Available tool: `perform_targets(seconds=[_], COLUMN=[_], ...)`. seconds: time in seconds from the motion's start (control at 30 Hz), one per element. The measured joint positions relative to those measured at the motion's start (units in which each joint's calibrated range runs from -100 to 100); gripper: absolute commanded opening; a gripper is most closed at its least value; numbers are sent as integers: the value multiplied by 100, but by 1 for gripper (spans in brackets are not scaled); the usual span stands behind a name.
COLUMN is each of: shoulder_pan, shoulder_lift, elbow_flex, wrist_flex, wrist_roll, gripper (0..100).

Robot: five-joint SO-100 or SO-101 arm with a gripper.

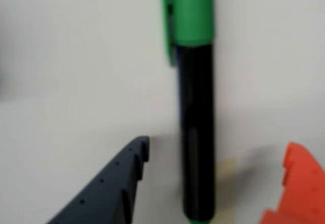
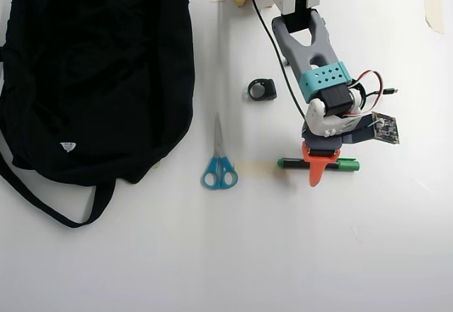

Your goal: Put the green marker into the black bag

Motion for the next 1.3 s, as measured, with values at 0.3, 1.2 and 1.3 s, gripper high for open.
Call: perform_targets(seconds=[0.3,1.2,1.3], shoulder_pan=[125,125,125], shoulder_lift=[0,232,232], elbow_flex=[0,-94,-94], wrist_flex=[464,69,69], wrist_roll=[0,254,254], gripper=[34,34,34])
